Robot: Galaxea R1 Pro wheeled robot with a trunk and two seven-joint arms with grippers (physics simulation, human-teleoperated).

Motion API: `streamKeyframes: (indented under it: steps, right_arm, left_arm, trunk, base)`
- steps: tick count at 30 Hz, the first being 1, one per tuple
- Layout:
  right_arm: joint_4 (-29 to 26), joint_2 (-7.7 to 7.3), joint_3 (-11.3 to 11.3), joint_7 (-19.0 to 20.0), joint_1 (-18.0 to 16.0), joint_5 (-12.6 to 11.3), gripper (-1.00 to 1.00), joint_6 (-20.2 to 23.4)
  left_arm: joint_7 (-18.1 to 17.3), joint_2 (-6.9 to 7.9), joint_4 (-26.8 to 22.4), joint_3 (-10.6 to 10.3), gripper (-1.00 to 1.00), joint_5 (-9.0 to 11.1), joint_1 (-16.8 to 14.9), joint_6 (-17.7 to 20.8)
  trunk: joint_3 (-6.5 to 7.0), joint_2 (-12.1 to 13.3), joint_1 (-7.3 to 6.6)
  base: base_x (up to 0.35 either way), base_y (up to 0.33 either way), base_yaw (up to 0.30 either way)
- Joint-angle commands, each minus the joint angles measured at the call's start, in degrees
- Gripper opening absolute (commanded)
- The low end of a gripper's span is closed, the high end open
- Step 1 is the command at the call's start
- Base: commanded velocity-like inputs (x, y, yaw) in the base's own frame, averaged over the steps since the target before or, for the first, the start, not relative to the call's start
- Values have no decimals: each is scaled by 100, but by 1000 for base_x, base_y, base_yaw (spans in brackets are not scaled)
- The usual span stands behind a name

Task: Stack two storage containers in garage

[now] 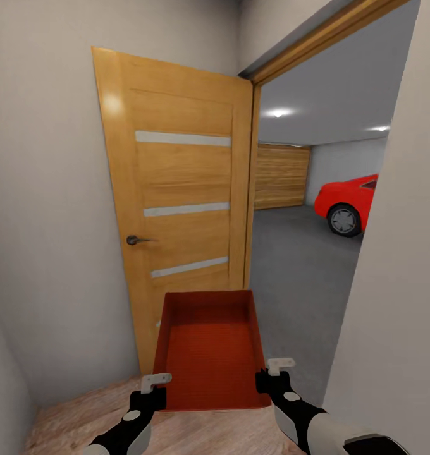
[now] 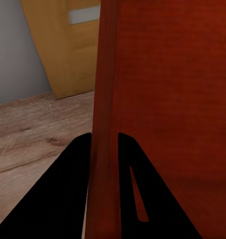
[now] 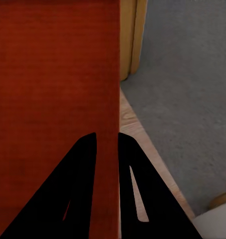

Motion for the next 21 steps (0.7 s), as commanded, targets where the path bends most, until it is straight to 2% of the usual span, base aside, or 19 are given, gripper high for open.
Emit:
streamKeyframes:
  steps: [1,6,21]
  right_arm:
    - [27,0,-75,-38,-6,-186,-100,-32]
    - [27,-5,-75,-45,-6,-186,-100,-32]
    - [27,-6,-75,-31,-6,-185,-100,-32]
  left_arm:
    - [71,5,-14,1,-100,-8,-6,-207]
    - [76,5,-14,7,-100,-9,-6,-233]
    - [77,5,-14,9,-100,-2,-6,-232]
  trunk:
    - [-8,-6,4]
    - [-8,-6,4]
    - [-2,-6,4]
  base:
    - [304,167,-193]
    - [218,107,-261]
    - [38,25,-271]
